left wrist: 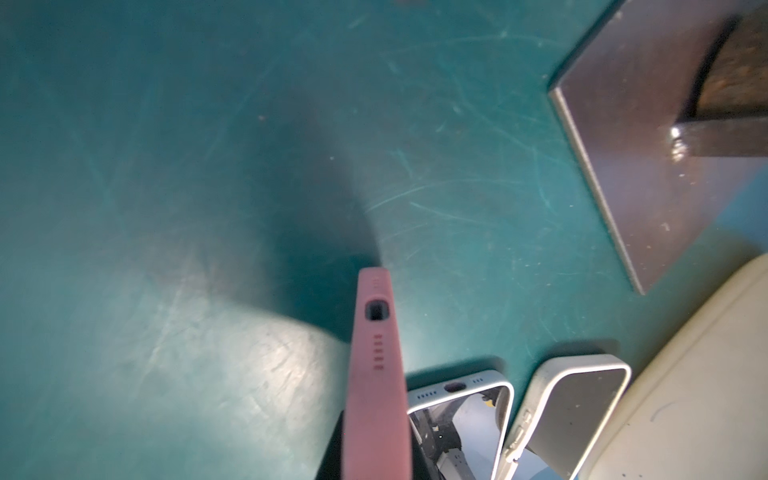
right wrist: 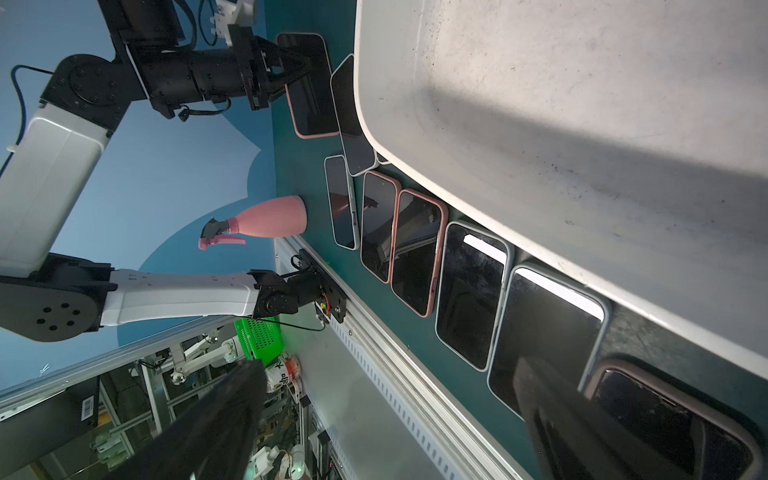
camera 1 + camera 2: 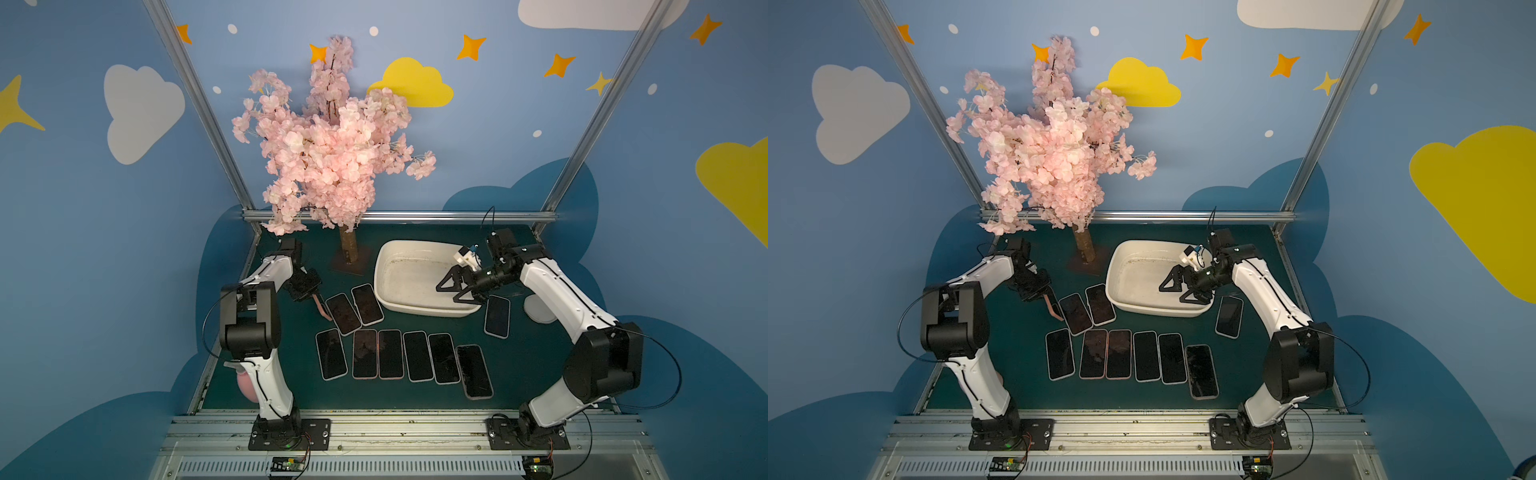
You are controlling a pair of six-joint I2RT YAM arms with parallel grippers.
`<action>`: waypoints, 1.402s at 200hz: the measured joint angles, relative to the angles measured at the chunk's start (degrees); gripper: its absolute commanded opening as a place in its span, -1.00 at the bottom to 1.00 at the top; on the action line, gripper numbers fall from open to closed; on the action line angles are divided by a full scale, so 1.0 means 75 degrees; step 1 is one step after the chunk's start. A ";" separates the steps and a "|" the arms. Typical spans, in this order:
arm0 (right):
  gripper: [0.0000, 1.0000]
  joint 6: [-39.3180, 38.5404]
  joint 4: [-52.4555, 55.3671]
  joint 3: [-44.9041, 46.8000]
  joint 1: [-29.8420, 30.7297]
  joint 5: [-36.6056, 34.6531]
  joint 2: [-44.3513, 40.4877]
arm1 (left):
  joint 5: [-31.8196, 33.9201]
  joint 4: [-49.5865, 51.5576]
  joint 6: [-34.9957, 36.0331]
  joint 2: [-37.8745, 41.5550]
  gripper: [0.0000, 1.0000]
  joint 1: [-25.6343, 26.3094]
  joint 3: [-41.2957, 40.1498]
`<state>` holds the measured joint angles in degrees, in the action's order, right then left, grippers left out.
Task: Take the phone out of the storage box
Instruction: Place the phone at the center of the board.
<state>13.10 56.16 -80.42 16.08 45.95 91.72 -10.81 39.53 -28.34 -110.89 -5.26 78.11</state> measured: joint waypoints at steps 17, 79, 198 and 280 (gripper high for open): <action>0.97 0.0015 0.0035 0.0000 0.0009 -0.0047 -0.0058 | -0.0122 -0.0195 0.0009 0.0076 -0.79 -0.0041 -0.0169; 0.97 0.0175 0.0061 0.0003 0.0216 -0.0210 -0.0096 | -0.0481 -0.1008 0.0312 0.0146 -0.44 -0.0146 -0.0694; 0.97 0.0373 0.0055 0.0003 0.0726 -0.0338 -0.0096 | -0.0417 -0.0930 0.0504 0.0487 0.34 -0.0659 -0.1262; 0.97 0.0393 -0.0087 -0.0082 0.0766 -0.0469 -0.0096 | 0.0058 -0.0061 0.0525 0.1976 0.55 -0.0737 -0.1303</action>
<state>16.05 55.51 -81.03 21.82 42.44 91.00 -10.37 39.07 -24.40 -96.07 -10.79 68.34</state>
